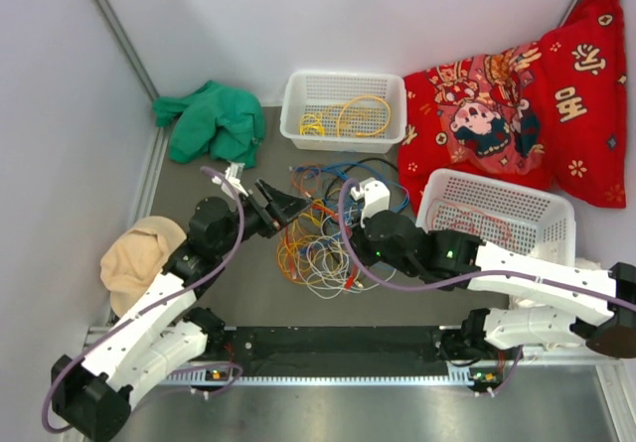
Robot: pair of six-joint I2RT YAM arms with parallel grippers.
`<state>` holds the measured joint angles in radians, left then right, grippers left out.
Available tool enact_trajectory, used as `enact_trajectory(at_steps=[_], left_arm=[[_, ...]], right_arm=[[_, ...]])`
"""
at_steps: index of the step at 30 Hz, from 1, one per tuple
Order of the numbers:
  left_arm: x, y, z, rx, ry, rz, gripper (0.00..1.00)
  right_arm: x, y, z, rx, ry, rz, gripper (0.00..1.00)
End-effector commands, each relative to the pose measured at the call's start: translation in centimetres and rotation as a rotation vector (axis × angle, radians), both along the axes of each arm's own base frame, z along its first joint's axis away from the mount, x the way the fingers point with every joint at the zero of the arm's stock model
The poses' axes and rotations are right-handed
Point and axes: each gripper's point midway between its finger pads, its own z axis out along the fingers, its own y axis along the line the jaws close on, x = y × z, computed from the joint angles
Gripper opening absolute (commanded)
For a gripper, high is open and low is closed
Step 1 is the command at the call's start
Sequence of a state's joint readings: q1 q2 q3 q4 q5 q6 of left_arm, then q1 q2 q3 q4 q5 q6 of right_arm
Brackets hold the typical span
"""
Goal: Untangle the cables
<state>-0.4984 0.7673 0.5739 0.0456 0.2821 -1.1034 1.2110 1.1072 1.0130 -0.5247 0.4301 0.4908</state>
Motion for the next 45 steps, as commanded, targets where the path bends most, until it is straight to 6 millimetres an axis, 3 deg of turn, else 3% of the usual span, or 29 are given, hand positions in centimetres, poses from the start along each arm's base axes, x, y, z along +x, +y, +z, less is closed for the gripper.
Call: enact_trajectory(at_steps=[1, 7, 11, 12, 15, 16, 19, 20, 21, 23, 24, 27, 28, 30, 36, 41, 45], left_arm=[[-1.1, -1.2, 2.6, -0.130, -0.009, -0.081, 0.99], [-0.9, -1.3, 1.6, -0.173, 0.033, -0.071, 0.99], [0.6, -1.5, 0.7, -0.191, 0.028, -0.032, 0.99], [1.1, -1.5, 1.2, -0.205, -0.009, -0.021, 0.96], [2.5, -1.6, 1.2, -0.188, -0.045, 0.002, 0.80], [3.1, -2.0, 0.5, -0.169, -0.033, -0.003, 0.65], [3.8, -2.7, 1.1, -0.142, -0.051, -0.028, 0.33], [4.0, -2.8, 1.8, -0.141, -0.067, -0.031, 0.10], [4.1, -2.9, 1.9, -0.121, -0.085, -0.034, 0.00], [4.2, -2.8, 2.3, -0.093, -0.094, -0.034, 0.00], [4.1, -2.9, 2.4, -0.067, -0.118, -0.046, 0.00], [3.8, -2.9, 3.1, 0.006, -0.186, -0.080, 0.00], [3.3, -3.2, 3.8, 0.022, -0.223, -0.119, 0.00], [2.8, -3.2, 2.6, 0.130, -0.264, -0.174, 0.00], [0.9, -2.7, 1.4, 0.275, -0.391, -0.276, 0.00], [-1.2, -2.6, 2.7, 0.288, -0.560, -0.349, 0.00], [-2.8, -2.9, 2.9, 0.322, -0.675, -0.445, 0.00]], right_arm=[[0.3, 0.8, 2.2, 0.050, -0.045, -0.009, 0.00], [0.2, 1.4, 2.4, 0.060, -0.043, 0.013, 0.00], [-1.0, 2.6, 2.6, 0.072, -0.055, 0.075, 0.00], [-1.2, 3.0, 2.6, 0.077, -0.062, 0.091, 0.00], [-2.2, 3.6, 2.2, 0.069, -0.067, 0.136, 0.00], [-2.4, 3.7, 2.1, 0.063, -0.068, 0.144, 0.00], [-2.7, 3.5, 1.7, 0.047, -0.069, 0.146, 0.00], [-2.8, 3.3, 1.6, 0.042, -0.070, 0.146, 0.00], [-2.7, 3.1, 1.7, 0.042, -0.074, 0.133, 0.00], [-2.6, 2.6, 1.9, 0.045, -0.077, 0.120, 0.15], [-2.3, 2.2, 2.2, 0.047, -0.088, 0.099, 0.38], [-1.7, 1.2, 3.6, 0.073, -0.122, 0.052, 0.61], [-1.5, 0.9, 4.2, 0.087, -0.132, 0.035, 0.65], [-1.0, 0.2, 5.7, 0.120, -0.171, -0.002, 0.76], [0.3, -1.0, 8.6, 0.145, -0.250, -0.053, 0.80], [1.8, -0.5, 8.7, 0.242, -0.164, -0.063, 0.70], [2.4, 0.4, 10.4, 0.387, -0.114, -0.028, 0.68]])
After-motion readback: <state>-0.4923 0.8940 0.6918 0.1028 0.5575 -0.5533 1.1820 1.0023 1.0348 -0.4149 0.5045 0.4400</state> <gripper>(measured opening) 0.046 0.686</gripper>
